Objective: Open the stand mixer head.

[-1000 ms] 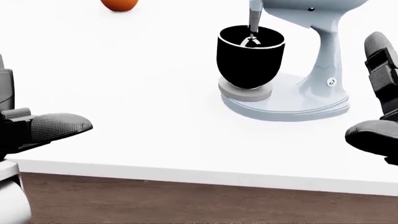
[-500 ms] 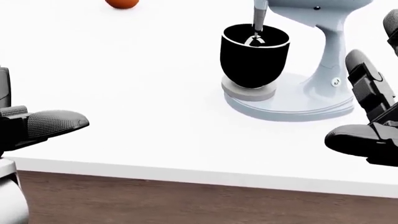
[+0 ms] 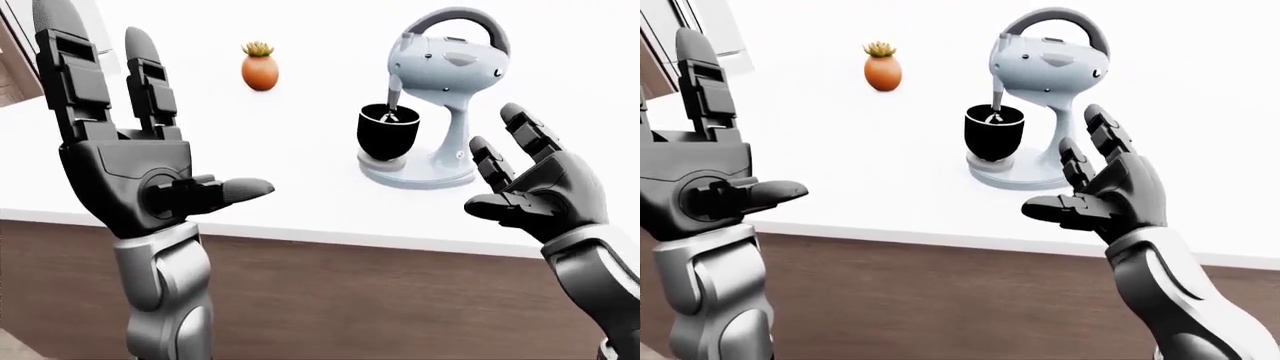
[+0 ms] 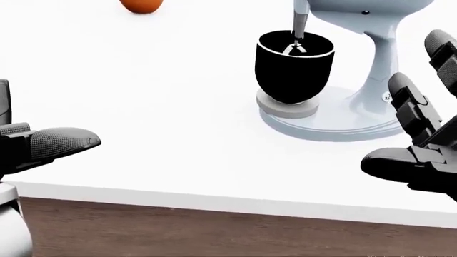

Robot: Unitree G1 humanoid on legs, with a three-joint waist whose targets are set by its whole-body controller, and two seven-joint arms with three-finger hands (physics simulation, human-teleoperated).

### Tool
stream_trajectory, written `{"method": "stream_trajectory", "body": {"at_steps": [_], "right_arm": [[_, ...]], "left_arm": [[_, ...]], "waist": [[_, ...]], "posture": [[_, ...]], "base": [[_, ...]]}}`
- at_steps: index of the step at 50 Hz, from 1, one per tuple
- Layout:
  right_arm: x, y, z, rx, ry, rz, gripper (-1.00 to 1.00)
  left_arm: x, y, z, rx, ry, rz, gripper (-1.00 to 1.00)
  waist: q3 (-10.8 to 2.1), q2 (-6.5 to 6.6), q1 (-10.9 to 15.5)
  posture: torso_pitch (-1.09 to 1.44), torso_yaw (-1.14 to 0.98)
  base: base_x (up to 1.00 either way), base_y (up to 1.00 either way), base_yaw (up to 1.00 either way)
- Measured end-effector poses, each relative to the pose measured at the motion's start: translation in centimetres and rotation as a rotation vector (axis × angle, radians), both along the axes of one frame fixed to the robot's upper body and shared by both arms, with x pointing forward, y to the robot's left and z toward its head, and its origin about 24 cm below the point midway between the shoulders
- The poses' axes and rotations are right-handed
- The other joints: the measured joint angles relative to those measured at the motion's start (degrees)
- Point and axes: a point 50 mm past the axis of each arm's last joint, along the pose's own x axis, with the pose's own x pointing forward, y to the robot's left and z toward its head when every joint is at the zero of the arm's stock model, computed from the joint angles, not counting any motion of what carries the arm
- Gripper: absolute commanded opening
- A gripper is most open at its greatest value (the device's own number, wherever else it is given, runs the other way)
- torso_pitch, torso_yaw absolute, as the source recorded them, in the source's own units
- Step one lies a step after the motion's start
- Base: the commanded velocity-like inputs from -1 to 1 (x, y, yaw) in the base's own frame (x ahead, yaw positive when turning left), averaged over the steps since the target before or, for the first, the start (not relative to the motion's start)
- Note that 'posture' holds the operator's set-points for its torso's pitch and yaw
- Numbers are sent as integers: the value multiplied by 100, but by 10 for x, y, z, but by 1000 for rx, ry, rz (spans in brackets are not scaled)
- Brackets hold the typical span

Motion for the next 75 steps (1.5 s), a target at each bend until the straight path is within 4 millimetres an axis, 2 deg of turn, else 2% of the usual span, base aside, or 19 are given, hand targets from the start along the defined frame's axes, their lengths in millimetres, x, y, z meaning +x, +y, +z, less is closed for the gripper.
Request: {"method": "stream_trajectory", "body": {"at_steps": [38,75], "right_arm": [[9,-3,-27,-39,94,-6,100],[28,-8,-40,-38,102,-9,100]], "left_arm": [[2,2,1,4,0,6,100],[4,1,-1,6,7,5,100]], "waist": [[-18,28,6],[-35,47,1]], "posture": [[-27,0],[-27,0]], "base": [[0,0,0],[0,0,0]]}}
